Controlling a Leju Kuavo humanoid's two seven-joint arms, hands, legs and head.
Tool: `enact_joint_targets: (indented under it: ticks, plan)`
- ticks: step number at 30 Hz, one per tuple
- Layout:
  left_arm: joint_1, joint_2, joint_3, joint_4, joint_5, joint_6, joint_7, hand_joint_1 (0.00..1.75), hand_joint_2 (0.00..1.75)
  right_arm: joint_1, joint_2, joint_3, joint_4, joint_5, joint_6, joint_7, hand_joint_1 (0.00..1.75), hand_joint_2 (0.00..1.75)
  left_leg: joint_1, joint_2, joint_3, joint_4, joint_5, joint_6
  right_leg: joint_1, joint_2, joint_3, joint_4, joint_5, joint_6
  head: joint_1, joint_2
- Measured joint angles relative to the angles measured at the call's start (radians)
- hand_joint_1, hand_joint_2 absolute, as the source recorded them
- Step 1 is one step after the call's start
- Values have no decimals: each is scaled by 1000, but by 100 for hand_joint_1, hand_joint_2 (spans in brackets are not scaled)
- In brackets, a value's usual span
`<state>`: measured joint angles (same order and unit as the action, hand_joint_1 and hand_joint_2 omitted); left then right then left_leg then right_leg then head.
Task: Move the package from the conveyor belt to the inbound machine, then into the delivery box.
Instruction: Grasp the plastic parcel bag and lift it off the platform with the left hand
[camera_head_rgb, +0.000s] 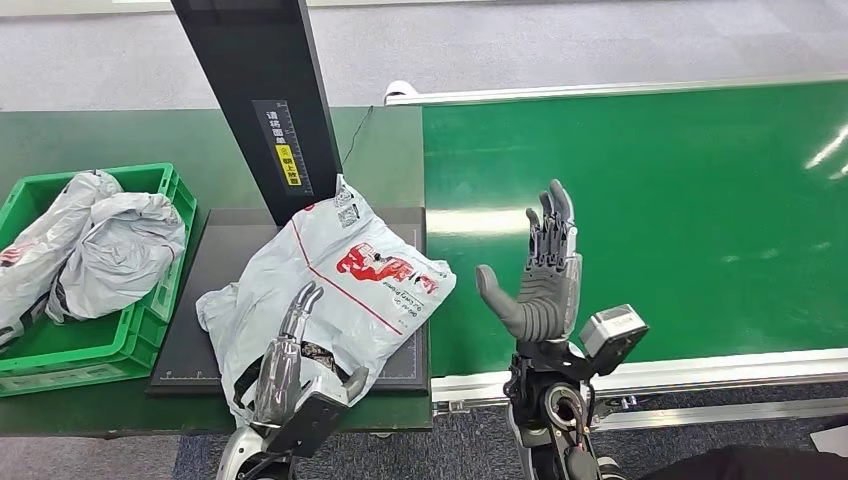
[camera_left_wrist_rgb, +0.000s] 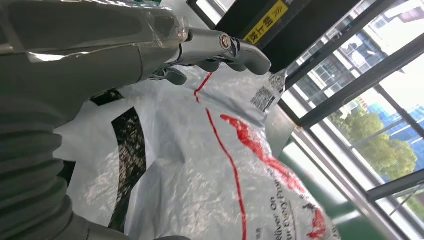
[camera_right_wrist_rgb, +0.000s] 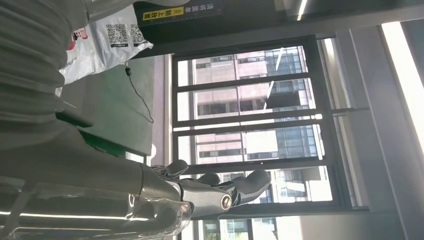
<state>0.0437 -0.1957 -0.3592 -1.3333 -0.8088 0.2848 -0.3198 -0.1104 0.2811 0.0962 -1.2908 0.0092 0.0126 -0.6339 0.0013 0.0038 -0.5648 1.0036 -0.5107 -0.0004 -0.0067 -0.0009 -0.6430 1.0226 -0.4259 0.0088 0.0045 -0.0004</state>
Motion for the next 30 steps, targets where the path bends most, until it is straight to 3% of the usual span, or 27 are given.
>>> enact_joint_targets:
  ticks: [9, 18, 27, 28, 30]
  plan:
    - [-61, 6, 47, 81, 47, -67, -36, 0, 175, 109, 5, 5, -124, 10, 69, 13, 0, 175, 0, 0, 0, 0, 0, 0, 0, 0, 0, 0, 0, 0, 0, 0]
    - [-223, 12, 144, 290, 65, -73, -45, 0, 175, 122, 5, 11, -145, 0, 95, 16, 0, 175, 0, 0, 1, 0, 1, 0, 0, 0, 1, 0, 1, 0, 0, 0]
    - [-320, 12, 172, 462, 47, -66, -77, 0, 175, 146, 4, 9, -152, -14, 94, 16, 0, 175, 0, -1, 0, 0, 1, 0, 0, 0, 1, 0, 1, 0, 0, 0]
    - [-324, 12, 173, 472, 44, -65, -78, 8, 175, 149, 3, 8, -152, -14, 94, 16, 0, 175, 0, -1, 1, 0, 1, 0, 0, 0, 1, 0, 1, 0, 0, 0]
    - [-330, 11, 173, 485, 35, -61, -79, 85, 175, 152, 3, 7, -153, -16, 94, 16, 0, 175, 0, -1, 1, 0, 1, 0, 0, 0, 1, 0, 1, 0, 0, 0]
